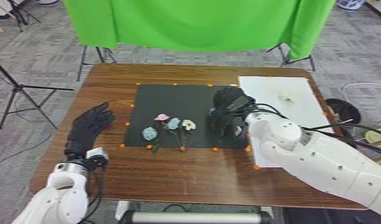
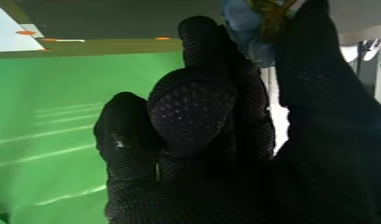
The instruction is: Arrange flowers
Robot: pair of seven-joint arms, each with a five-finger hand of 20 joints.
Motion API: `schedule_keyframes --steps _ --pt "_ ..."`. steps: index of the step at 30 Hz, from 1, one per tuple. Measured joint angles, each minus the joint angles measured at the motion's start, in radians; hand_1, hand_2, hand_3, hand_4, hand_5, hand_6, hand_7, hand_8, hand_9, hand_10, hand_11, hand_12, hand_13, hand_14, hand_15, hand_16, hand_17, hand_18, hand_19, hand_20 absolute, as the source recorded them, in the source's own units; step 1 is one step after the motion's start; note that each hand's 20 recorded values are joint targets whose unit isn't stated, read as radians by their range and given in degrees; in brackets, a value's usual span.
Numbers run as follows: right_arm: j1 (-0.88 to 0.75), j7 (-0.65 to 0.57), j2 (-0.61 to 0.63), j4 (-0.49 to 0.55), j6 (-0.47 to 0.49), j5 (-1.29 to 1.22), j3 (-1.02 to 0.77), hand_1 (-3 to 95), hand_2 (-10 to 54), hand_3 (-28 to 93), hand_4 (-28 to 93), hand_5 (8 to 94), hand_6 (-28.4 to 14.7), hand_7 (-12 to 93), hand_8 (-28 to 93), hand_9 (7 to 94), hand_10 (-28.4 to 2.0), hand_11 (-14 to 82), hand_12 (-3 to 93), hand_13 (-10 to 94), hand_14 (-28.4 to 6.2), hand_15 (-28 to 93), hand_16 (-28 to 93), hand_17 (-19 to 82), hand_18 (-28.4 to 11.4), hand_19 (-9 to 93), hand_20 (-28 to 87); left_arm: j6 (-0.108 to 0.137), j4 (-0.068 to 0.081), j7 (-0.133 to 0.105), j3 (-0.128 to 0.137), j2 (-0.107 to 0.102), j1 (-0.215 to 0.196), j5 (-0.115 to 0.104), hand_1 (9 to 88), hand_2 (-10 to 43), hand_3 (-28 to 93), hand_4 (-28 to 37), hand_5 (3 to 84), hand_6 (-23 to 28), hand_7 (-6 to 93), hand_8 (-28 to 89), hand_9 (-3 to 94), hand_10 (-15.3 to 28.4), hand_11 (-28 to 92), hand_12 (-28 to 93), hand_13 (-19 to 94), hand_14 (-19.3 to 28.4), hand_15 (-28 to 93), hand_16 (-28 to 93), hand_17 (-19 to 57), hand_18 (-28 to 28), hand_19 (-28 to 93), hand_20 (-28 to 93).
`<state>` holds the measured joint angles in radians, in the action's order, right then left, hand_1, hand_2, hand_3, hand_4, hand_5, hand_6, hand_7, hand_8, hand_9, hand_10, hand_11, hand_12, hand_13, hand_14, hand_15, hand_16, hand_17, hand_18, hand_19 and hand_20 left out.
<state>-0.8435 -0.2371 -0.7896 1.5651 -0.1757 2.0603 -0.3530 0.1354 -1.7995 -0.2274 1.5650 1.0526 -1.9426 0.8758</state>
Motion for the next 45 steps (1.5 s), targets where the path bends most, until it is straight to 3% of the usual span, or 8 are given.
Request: schedule_keyframes --steps 4,16,21,25,29,33,45 --pt "0.002 0.003 0.008 0.011 0.028 -0.007 -0.012 33.0 -9.5 73 -16 63.7 3.3 23 -13 69.8 -11.5 12.3 16.2 90 -2.8 57 33 62 -13.5 93 55 0.000 0.000 0.001 0.000 0.000 0.000 0.000 21.8 -3.7 72 -28.2 47.6 0.0 15.4 -7 45.2 12.6 17 12 36 16.8 18 0 4.9 14.5 10 16" --pt "-0.009 -0.001 0.055 0.113 0.321 -0.062 -0.168 23.1 -9.5 70 -14 49.9 1.4 14 -9 56.1 -13.1 7.7 15.2 88 -3.7 55 31 59 -14.0 93 49 -0.001 0.000 0.003 0.001 -0.002 -0.001 0.001 22.6 -4.0 71 -27.8 47.6 -0.2 15.6 -7 45.1 12.5 17 12 36 16.8 18 0 4.9 14.5 10 16" --pt "-0.006 -0.028 0.076 0.128 0.325 -0.059 -0.229 19.3 -9.5 68 -14 35.5 0.8 7 -7 40.4 -16.6 3.9 12.8 85 -4.5 55 30 57 -14.7 93 45 -0.001 0.000 0.003 0.001 -0.002 0.000 0.002 22.7 -4.0 71 -27.7 47.6 -0.3 15.7 -7 45.1 12.5 17 12 36 16.8 18 0 4.9 14.5 10 16" --pt "0.031 -0.143 0.084 0.102 0.306 -0.055 -0.250 16.4 -9.5 65 -16 29.3 0.4 5 -5 35.8 -19.0 2.7 12.2 84 -5.2 56 29 57 -15.9 93 44 -0.001 0.000 0.002 0.001 -0.003 0.000 0.002 22.8 -4.0 71 -27.7 47.6 -0.3 15.7 -7 45.1 12.5 17 12 36 16.8 18 0 4.9 14.5 10 16" --pt "0.100 -0.256 0.083 0.012 0.410 -0.055 -0.246 14.7 -9.5 63 -17 27.8 0.4 4 -5 34.2 -20.5 2.1 11.7 84 -5.8 57 28 57 -16.7 93 45 -0.001 0.000 0.002 0.000 -0.003 0.000 0.002 22.8 -4.0 71 -27.6 47.7 -0.3 15.8 -7 45.2 12.5 17 12 36 16.8 18 0 4.9 14.5 10 16" --pt "0.099 -0.288 0.081 -0.069 0.540 -0.061 -0.311 14.2 -9.5 62 -17 27.1 0.9 4 -5 33.4 -20.7 1.9 11.3 84 -6.0 57 28 57 -17.0 93 45 -0.001 0.000 0.002 0.001 -0.002 -0.001 0.002 22.9 -3.9 71 -27.6 47.8 -0.4 15.8 -7 45.2 12.5 17 12 36 16.8 18 0 4.9 14.5 10 16" --pt "0.004 -0.348 0.083 -0.156 0.542 -0.093 -0.348 18.4 -9.5 62 -17 31.2 3.6 7 -7 38.7 -20.1 3.3 9.7 86 -5.3 58 26 59 -16.7 93 46 -0.001 -0.001 0.001 0.001 -0.001 -0.003 0.002 23.1 -3.8 71 -27.6 48.2 -1.1 16.2 -8 45.2 12.5 17 12 36 16.9 18 0 4.9 14.5 10 16"
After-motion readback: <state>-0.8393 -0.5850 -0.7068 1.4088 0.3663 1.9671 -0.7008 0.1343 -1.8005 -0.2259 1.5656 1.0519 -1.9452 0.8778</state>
